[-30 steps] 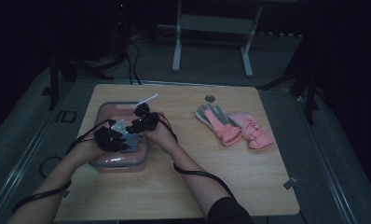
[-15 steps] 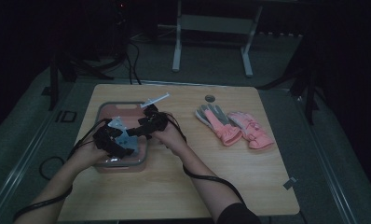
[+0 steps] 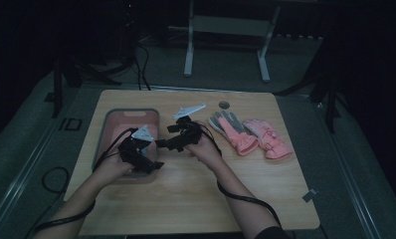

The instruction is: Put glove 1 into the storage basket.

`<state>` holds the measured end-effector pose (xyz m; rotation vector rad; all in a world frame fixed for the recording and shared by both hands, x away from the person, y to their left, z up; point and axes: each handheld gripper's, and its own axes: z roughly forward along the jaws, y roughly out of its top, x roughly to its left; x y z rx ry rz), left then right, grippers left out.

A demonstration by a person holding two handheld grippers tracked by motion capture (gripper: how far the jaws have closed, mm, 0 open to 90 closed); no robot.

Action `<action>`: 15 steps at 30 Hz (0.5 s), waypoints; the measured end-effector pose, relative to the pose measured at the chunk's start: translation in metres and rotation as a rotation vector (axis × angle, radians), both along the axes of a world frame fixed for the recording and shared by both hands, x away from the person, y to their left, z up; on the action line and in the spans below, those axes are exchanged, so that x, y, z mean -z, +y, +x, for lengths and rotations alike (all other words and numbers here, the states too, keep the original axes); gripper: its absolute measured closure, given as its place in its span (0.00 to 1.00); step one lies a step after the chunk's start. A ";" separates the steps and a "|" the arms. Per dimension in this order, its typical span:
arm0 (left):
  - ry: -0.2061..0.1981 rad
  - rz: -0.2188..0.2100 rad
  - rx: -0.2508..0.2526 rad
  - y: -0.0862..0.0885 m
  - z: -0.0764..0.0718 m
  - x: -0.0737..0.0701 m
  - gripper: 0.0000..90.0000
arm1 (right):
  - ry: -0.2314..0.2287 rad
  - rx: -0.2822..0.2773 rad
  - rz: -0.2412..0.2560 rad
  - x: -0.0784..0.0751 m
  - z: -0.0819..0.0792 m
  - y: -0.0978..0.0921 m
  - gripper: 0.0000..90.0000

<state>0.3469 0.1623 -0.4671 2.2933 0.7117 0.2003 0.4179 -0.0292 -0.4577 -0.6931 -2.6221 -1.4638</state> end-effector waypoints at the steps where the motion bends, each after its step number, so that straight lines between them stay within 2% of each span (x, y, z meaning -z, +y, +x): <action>1: -0.002 -0.010 0.002 -0.004 -0.001 0.000 0.03 | -0.001 0.011 -0.011 -0.001 -0.001 -0.010 0.18; 3: -0.015 -0.024 0.005 -0.011 -0.003 -0.002 0.03 | 0.000 0.026 -0.017 -0.001 -0.002 -0.021 0.17; 5: -0.010 -0.030 0.008 -0.014 -0.004 -0.002 0.03 | -0.006 0.033 -0.019 -0.002 -0.003 -0.026 0.16; 10: -0.024 -0.064 0.029 -0.032 -0.008 -0.005 0.03 | -0.014 0.067 -0.016 -0.002 -0.005 -0.054 0.16; 12: -0.028 -0.061 0.037 -0.038 -0.009 -0.005 0.03 | -0.018 0.070 -0.016 -0.002 -0.005 -0.058 0.16; 13: -0.028 -0.065 0.038 -0.041 -0.009 -0.004 0.03 | -0.026 0.074 -0.007 0.000 -0.006 -0.068 0.16; 15: -0.019 -0.063 0.050 -0.046 -0.009 -0.002 0.03 | -0.035 0.085 -0.008 0.002 -0.006 -0.077 0.16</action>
